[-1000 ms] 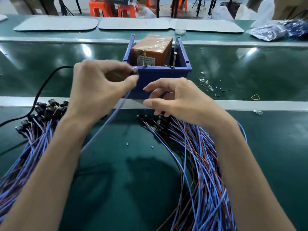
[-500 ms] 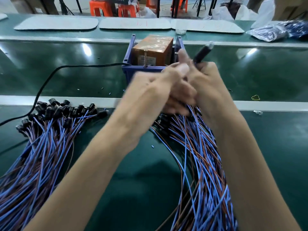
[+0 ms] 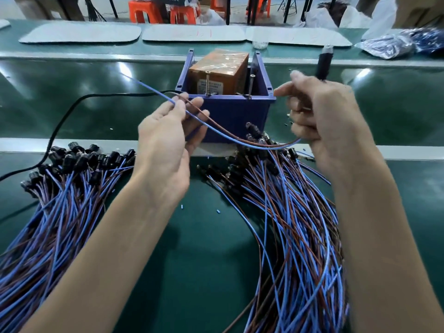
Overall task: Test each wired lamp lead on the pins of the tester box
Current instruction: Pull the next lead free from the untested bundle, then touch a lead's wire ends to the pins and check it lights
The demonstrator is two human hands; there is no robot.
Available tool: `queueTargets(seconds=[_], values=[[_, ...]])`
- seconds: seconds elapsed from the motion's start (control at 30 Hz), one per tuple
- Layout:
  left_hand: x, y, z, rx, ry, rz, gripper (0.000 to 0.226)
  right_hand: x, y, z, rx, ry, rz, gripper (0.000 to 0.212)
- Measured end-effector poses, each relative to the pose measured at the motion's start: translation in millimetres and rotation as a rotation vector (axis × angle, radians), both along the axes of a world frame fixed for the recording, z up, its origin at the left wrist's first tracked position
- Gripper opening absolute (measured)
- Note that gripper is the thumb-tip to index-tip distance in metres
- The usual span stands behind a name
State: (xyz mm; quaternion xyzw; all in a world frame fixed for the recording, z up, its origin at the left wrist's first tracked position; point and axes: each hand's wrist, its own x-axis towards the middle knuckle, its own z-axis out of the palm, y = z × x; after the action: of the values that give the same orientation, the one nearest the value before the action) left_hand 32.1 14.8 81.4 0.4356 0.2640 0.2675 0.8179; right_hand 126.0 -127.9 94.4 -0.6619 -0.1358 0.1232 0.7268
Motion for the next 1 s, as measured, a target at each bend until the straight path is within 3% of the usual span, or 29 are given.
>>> queueTargets(seconds=[0.13,0.27,0.37,0.5,0.7,0.8,1.0], values=[[-2,-3,-1,0.279,0.090,-0.174,0.023,-1,-3,-3,-0.231,-0.087,0.059,0.023],[-4,-16,-4,0.467,0.139,-0.390,0.027,-6,5,-7,-0.378,-0.094,0.133,0.026],[-5,-22,-6,0.535,0.150,-0.438,0.034,-12,14,-13,-0.394,-0.125,0.174,0.035],[-5,-22,-7,0.557,0.152,-0.475,0.037,-17,20,-17,-0.298,-0.088,0.237,0.019],[-3,-18,-9,0.549,0.126,-0.330,0.028,-17,17,-14,-0.098,0.024,0.159,0.009],[0,-9,-12,0.544,0.125,-0.196,0.018,-12,14,-14,-0.227,-0.048,0.086,0.010],[1,19,-21,0.809,0.220,-0.043,0.035,-3,10,-11,-0.189,-0.012,-0.036,0.023]])
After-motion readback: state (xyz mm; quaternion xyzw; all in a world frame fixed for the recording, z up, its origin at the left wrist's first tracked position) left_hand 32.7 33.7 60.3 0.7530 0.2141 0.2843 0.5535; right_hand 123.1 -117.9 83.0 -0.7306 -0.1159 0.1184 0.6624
